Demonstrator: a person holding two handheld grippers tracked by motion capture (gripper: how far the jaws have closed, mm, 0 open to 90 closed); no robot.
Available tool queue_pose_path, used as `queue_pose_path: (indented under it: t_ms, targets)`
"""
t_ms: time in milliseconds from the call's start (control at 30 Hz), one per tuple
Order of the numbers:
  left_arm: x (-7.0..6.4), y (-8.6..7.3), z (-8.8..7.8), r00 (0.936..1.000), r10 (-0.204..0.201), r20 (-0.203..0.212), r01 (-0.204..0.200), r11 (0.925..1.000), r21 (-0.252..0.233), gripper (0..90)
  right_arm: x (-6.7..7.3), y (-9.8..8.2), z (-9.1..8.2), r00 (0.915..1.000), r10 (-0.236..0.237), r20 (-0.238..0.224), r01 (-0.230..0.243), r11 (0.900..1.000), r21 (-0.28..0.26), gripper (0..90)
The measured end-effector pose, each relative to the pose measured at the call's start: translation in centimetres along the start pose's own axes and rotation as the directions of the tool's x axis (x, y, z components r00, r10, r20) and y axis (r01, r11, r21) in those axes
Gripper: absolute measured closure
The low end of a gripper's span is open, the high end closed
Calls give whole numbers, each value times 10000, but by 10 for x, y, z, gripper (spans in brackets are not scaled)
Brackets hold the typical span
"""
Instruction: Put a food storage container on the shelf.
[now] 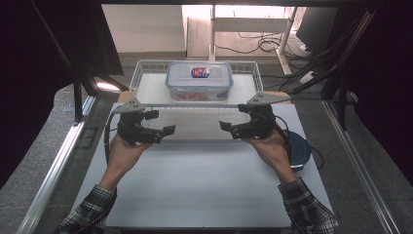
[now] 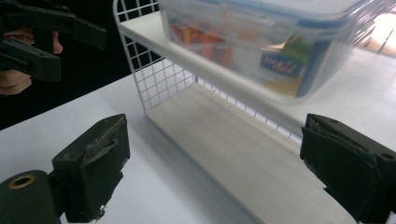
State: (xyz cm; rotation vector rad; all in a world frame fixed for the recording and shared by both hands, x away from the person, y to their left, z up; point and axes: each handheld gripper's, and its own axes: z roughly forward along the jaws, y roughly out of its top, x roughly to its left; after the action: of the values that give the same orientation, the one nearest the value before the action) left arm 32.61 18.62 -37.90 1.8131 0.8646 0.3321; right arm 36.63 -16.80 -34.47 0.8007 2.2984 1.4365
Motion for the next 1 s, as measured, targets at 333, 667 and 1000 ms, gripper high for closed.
queue_pose_path:
  t_ms: [333, 667, 1000]
  targets:
    - [-20, -40, -6, 9998, 182, 88, -184, 9996, 227, 85, 16, -30, -10, 9997, -229, -19, 229, 9997, 110, 40]
    - [-31, -78, 0, 9997, 232, -62, -228, 9976, 649, 65, 22, -64, -11, 9999, -155, 8, 155, 9991, 384, 30]
    - [-44, -102, 2, 9991, 408, 142, -420, 9949, 915, 70, 34, -99, -7, 9990, 353, -260, -340, 9983, 481, 35]
